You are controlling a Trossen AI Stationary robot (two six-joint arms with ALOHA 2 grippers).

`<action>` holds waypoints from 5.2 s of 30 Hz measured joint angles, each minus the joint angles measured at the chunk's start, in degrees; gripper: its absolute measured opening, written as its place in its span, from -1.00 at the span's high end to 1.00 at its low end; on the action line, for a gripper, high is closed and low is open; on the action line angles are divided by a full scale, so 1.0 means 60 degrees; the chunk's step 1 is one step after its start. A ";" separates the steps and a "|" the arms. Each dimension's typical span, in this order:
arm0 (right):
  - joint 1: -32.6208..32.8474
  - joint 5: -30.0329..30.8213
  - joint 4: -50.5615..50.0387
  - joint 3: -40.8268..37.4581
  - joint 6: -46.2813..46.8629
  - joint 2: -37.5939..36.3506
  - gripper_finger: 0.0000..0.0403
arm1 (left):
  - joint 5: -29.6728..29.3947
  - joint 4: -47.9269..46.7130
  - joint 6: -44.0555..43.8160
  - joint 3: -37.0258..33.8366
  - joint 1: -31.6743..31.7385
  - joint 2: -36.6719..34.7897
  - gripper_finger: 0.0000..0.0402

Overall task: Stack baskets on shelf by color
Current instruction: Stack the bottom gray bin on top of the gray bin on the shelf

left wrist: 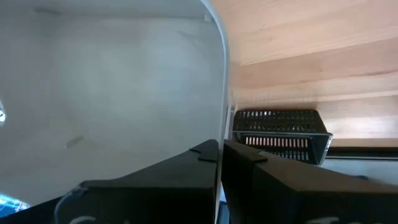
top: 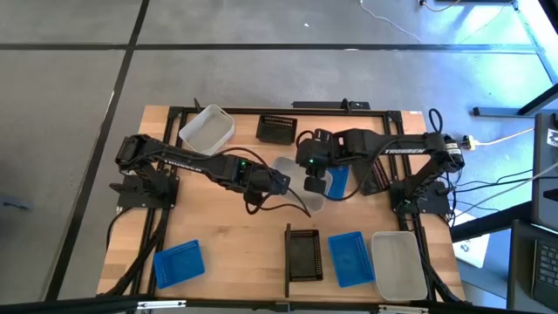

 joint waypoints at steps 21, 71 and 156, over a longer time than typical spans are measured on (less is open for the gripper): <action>-0.0464 -0.0058 0.0260 0.0004 -0.0335 0.0503 0.91 | 0.0046 0.0198 -0.0568 0.0004 0.0004 0.0000 1.00; -0.0464 -0.0010 0.0219 0.0004 -0.0260 0.0433 1.00 | 0.0592 0.1205 -0.1923 -0.0007 -0.0004 0.0000 1.00; -0.0610 0.0672 -0.0375 0.0018 0.0053 0.0455 1.00 | 0.1429 -0.0232 -0.2127 0.1209 -0.0561 -0.0645 0.59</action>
